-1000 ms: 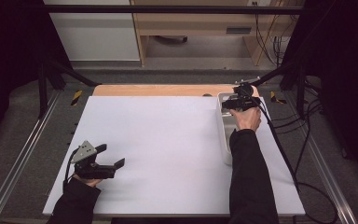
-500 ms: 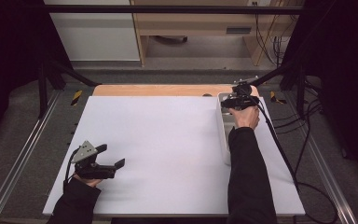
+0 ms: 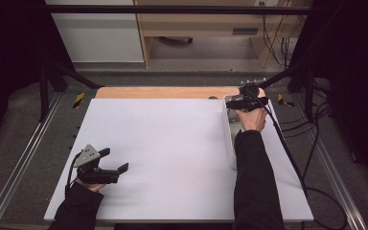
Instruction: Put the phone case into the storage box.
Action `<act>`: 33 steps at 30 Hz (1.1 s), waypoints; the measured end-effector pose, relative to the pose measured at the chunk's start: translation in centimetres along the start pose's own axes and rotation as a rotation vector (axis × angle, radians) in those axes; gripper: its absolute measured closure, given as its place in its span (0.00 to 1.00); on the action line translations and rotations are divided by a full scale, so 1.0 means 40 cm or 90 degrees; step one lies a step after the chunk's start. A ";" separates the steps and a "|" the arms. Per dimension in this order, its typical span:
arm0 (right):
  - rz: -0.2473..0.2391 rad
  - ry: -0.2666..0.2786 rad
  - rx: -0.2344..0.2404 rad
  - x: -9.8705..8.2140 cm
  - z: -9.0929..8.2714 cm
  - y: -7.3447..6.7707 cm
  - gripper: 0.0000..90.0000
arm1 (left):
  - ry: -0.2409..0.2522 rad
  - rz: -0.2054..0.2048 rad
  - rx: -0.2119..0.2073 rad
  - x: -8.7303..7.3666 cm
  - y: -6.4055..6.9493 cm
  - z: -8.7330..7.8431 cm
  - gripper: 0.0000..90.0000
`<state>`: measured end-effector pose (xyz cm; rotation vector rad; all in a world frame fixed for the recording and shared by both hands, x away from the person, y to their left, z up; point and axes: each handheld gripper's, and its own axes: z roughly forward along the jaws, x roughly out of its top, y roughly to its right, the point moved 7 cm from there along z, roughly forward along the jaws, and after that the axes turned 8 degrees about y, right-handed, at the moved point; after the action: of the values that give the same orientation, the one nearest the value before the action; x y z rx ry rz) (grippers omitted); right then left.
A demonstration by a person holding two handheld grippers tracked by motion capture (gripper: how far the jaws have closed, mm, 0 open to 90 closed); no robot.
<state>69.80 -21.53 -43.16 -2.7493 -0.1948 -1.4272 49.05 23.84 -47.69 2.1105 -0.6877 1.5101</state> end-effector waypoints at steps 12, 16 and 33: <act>-0.001 0.016 0.013 0.007 0.001 -0.003 0.02 | 0.001 0.000 -0.001 0.001 0.000 0.000 0.03; 0.001 0.038 0.007 0.017 -0.011 0.002 0.00 | 0.001 0.000 -0.001 0.002 0.001 -0.001 0.03; -0.014 0.236 0.111 0.083 -0.166 -0.028 0.00 | 0.001 0.002 -0.002 0.001 0.004 0.001 0.02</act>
<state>66.15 -20.70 -36.63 -2.3030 -0.3170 -1.7953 48.99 23.69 -47.66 2.1064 -0.6929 1.5104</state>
